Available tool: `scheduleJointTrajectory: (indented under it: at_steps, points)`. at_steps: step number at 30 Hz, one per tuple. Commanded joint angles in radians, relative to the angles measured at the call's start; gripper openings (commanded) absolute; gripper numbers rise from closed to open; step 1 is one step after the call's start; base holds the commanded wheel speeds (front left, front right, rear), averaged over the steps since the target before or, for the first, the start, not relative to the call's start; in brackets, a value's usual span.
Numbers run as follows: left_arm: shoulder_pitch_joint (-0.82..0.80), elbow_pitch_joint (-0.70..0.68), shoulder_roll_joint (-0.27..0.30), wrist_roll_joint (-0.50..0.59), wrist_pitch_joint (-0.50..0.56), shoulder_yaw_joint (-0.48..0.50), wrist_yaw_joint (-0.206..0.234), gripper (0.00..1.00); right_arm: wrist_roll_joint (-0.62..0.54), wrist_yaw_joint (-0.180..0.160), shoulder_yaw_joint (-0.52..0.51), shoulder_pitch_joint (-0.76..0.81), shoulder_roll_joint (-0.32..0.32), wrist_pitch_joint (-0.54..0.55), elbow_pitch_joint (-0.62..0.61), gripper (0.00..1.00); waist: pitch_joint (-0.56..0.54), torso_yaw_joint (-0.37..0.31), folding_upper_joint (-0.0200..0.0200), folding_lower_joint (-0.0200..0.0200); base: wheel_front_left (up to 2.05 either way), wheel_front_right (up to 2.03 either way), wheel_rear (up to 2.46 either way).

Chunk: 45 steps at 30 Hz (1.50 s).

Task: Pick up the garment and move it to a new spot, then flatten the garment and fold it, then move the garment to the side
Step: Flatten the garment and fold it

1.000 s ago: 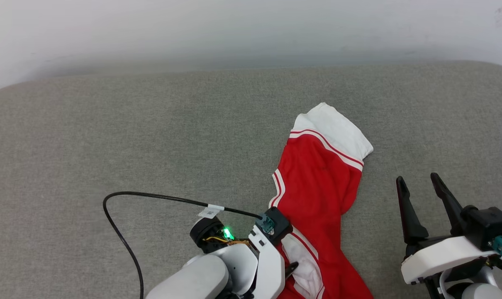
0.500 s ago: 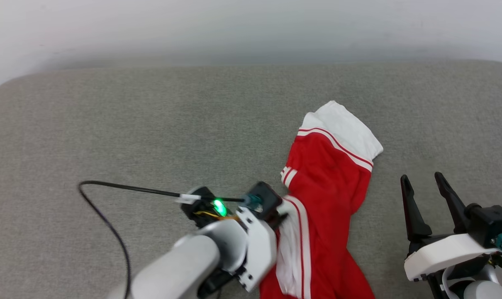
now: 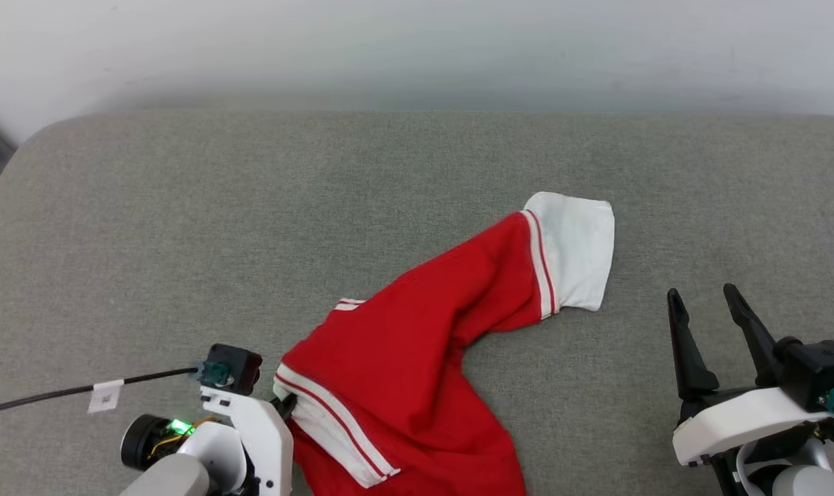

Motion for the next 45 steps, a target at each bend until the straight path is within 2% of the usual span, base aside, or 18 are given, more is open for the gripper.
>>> scheduleJointTrajectory:
  at_steps: [1, 2, 3, 9, 13, 15, 18, 25, 31, 32, 33, 34, 39, 45]
  points:
    - [0.011, 0.012, -0.005, -0.008, -0.008, 0.005, -0.001, 0.02, -0.01, 0.0, -0.002, -0.003, 0.0, -0.003, -0.008, 1.0, 0.002, 0.0, 0.0, 0.0, 0.0, 0.0, 0.0]
    - [0.022, 0.023, -0.01, -0.013, -0.012, 0.004, -0.004, 0.4, -0.012, 0.0, -0.003, -0.004, 0.0, -0.003, -0.011, 1.0, 0.002, 0.001, 0.0, 0.0, 0.0, 0.0, 0.0]
    - [0.028, 0.031, -0.017, -0.017, -0.023, 0.004, -0.002, 1.0, -0.013, 0.0, -0.004, -0.004, 0.0, -0.002, -0.013, 1.0, 0.001, 0.001, 0.0, 0.0, 0.0, 0.0, 0.0]
    - [0.003, 0.02, -0.038, 0.016, -0.132, 0.037, 0.042, 1.0, -0.019, 0.0, -0.01, 0.014, 0.0, 0.01, -0.019, 1.0, -0.033, 0.006, 0.0, 0.0, 0.0, 0.0, 0.0]
    - [-0.015, -0.026, -0.015, 0.054, -0.164, 0.042, 0.071, 1.0, -0.016, 0.0, -0.011, 0.026, 0.0, 0.017, -0.024, 1.0, -0.058, 0.008, 0.0, 0.0, 0.0, 0.0, 0.0]
    - [-0.023, -0.052, 0.001, 0.06, -0.144, 0.037, 0.072, 1.0, -0.013, 0.0, -0.011, 0.031, 0.0, 0.019, -0.026, 1.0, -0.064, 0.008, 0.0, 0.0, 0.0, 0.0, 0.0]
    - [-0.044, -0.086, 0.034, 0.06, -0.085, 0.025, 0.052, 1.0, -0.01, 0.0, -0.009, 0.036, 0.0, 0.023, -0.03, 1.0, -0.067, 0.008, 0.0, 0.0, 0.0, 0.0, 0.0]
    - [-0.081, -0.12, 0.107, 0.001, 0.124, -0.017, -0.033, 1.0, -0.008, 0.0, -0.001, 0.023, 0.0, 0.022, -0.035, 1.0, -0.037, -0.012, 0.0, 0.0, 0.0, 0.0, 0.0]
    - [-0.082, -0.092, 0.118, -0.057, 0.227, -0.032, -0.063, 1.0, -0.003, 0.0, 0.003, 0.01, 0.0, 0.014, -0.025, 1.0, -0.006, -0.032, 0.0, 0.0, 0.0, 0.0, 0.0]
    - [-0.082, -0.088, 0.117, -0.065, 0.233, -0.032, -0.067, 0.53, -0.002, 0.0, 0.004, 0.008, 0.0, 0.013, -0.023, 1.0, -0.002, -0.035, 0.0, 0.0, 0.0, 0.0, 0.0]
    - [-0.083, -0.086, 0.114, -0.071, 0.23, -0.027, -0.068, 0.13, -0.001, 0.0, 0.002, 0.007, 0.0, 0.012, -0.02, 1.0, 0.002, -0.037, 0.0, 0.0, 0.0, 0.0, 0.0]
    - [-0.085, -0.083, 0.111, -0.074, 0.226, -0.025, -0.068, 0.0, -0.001, 0.0, 0.001, 0.005, 0.0, 0.01, -0.017, 1.0, 0.004, -0.038, 0.0, 0.0, 0.0, 0.0, 0.0]
    - [-0.096, -0.081, 0.118, -0.063, 0.204, -0.014, -0.059, 0.0, -0.002, 0.0, -0.005, -0.003, 0.0, 0.007, -0.01, 1.0, 0.006, -0.037, 0.0, 0.0, 0.0, 0.0, 0.0]
    - [-0.136, -0.12, 0.159, 0.008, 0.142, 0.014, -0.005, 0.0, 0.001, 0.0, -0.004, -0.007, 0.0, 0.002, 0.001, 1.0, -0.007, -0.03, 0.0, 0.0, 0.0, 0.0, 0.0]
